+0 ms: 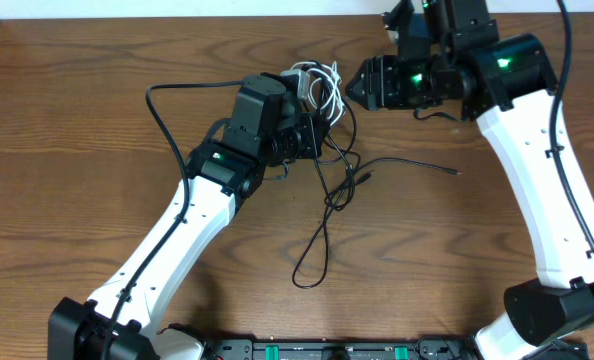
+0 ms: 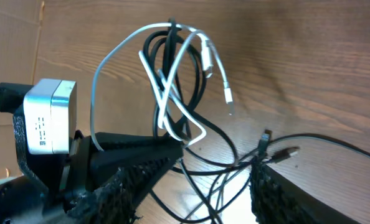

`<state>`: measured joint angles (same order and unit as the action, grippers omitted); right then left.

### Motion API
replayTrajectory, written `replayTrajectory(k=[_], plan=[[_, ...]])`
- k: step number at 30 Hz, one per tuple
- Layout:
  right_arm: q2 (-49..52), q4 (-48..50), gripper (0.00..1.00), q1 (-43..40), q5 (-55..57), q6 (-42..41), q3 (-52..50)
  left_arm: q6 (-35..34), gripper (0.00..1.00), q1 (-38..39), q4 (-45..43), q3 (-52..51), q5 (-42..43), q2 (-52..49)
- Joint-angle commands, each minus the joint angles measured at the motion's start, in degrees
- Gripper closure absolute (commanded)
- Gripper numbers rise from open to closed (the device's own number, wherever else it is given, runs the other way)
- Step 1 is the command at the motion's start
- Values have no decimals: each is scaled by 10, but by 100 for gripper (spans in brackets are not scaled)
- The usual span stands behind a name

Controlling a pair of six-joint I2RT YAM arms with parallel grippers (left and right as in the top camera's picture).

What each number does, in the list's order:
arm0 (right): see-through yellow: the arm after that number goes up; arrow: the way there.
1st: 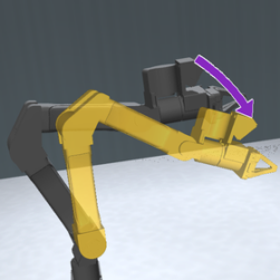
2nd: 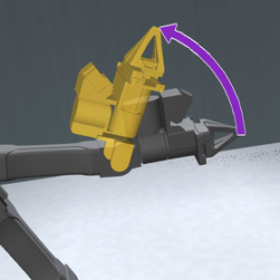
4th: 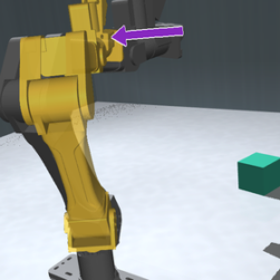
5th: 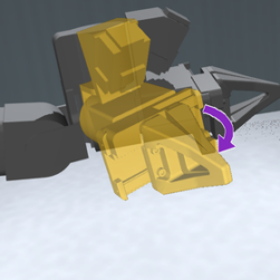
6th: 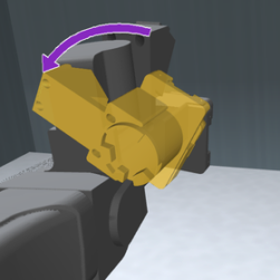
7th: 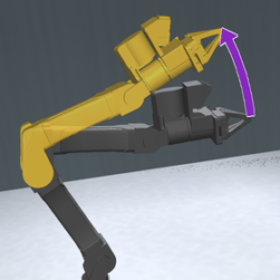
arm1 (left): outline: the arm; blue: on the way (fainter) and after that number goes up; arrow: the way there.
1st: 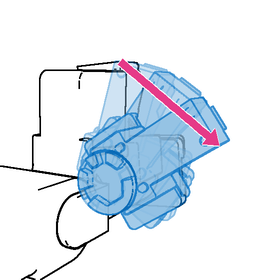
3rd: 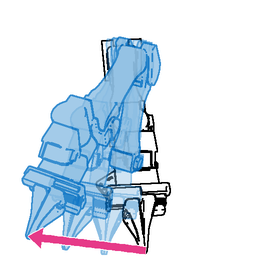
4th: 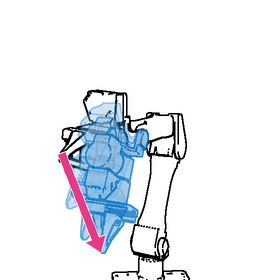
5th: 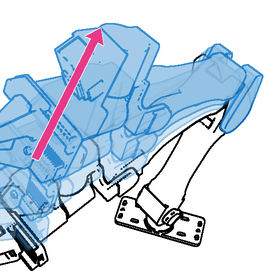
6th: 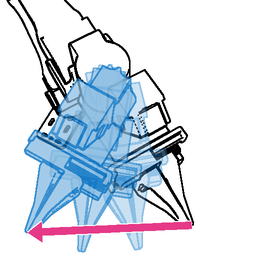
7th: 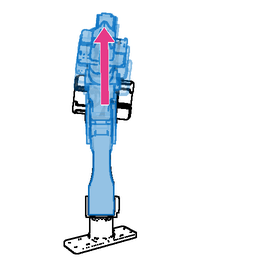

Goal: Untangle cables

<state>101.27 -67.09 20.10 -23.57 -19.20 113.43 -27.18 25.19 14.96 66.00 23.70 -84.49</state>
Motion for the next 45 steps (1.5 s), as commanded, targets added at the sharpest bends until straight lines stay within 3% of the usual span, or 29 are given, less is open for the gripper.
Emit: replayTrajectory(k=[1, 10, 22, 29, 33, 39, 45], plan=[[21, 9, 46, 10, 10, -31, -3, -12, 92, 0, -8, 2, -4, 7], [70, 28, 64, 36, -8, -57, -3, -16, 92, 0, -10, 2, -4, 7], [114, 82, 75, 57, -25, -76, -3, -32, 92, 0, -9, 2, -2, 7], [130, 92, 75, 59, -25, -76, -3, -35, 92, 3, -9, 2, 3, 7], [132, 96, 68, 63, -24, -75, -3, -35, 92, 6, -12, 2, 21, 7], [132, 95, 97, 64, -11, -75, -3, -36, 92, 6, -11, 2, 29, 7], [132, 74, 99, 54, 31, -38, -3, -28, 92, 2, -11, 2, 26, 11]])
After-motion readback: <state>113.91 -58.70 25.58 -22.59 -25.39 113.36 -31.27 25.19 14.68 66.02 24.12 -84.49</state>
